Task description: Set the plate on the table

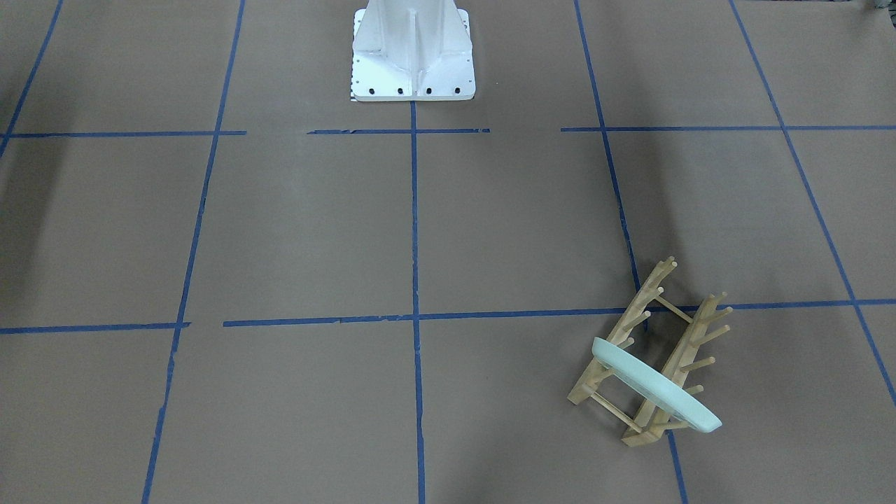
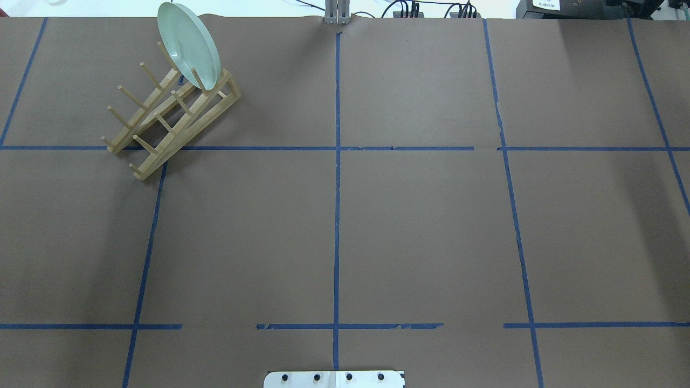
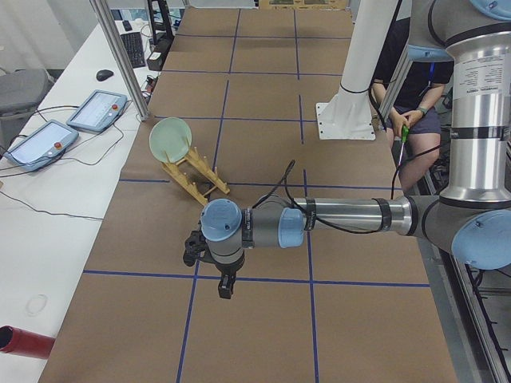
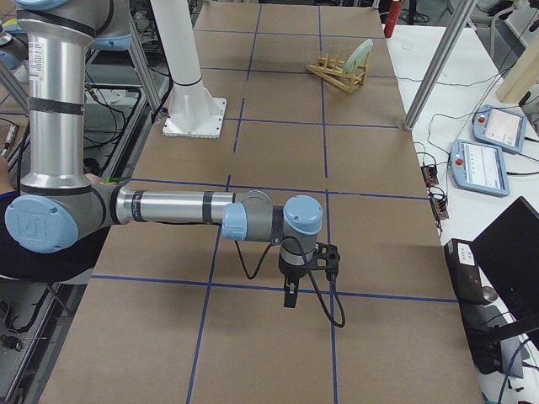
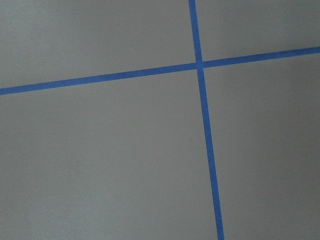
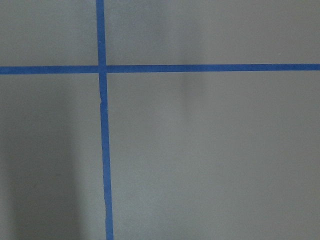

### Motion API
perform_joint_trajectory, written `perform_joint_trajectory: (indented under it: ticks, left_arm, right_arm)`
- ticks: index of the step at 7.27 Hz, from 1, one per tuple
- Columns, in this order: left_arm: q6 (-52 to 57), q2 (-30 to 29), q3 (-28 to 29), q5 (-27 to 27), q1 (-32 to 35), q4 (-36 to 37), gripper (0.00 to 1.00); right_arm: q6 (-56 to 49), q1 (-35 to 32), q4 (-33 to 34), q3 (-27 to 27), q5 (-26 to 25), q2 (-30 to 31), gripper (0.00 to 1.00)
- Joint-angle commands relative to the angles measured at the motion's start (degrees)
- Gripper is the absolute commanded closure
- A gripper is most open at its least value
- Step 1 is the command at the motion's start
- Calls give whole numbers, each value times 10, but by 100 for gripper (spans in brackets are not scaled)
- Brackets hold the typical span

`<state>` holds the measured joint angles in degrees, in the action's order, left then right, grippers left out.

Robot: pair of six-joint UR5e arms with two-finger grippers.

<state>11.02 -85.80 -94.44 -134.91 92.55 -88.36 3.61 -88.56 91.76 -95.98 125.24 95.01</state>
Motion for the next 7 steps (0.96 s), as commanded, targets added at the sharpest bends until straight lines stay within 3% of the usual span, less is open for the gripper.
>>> perform_joint_trajectory:
  ticks: [1,5,6,7]
  left_arm:
    - [1,-9,-3,0,0,-2,0]
    - [-8,-123,-13,-3,-6,-17,0]
    - [-56,-138,-22,-3,-7,-40,0]
    - [-118,-166,-15,-3,-19,-110,0]
  right_arm:
    - [1,0,0,0,0,0,0]
    - [1,0,0,0,0,0,0]
    - [1,0,0,0,0,0,0]
    - [1,0,0,0,0,0,0]
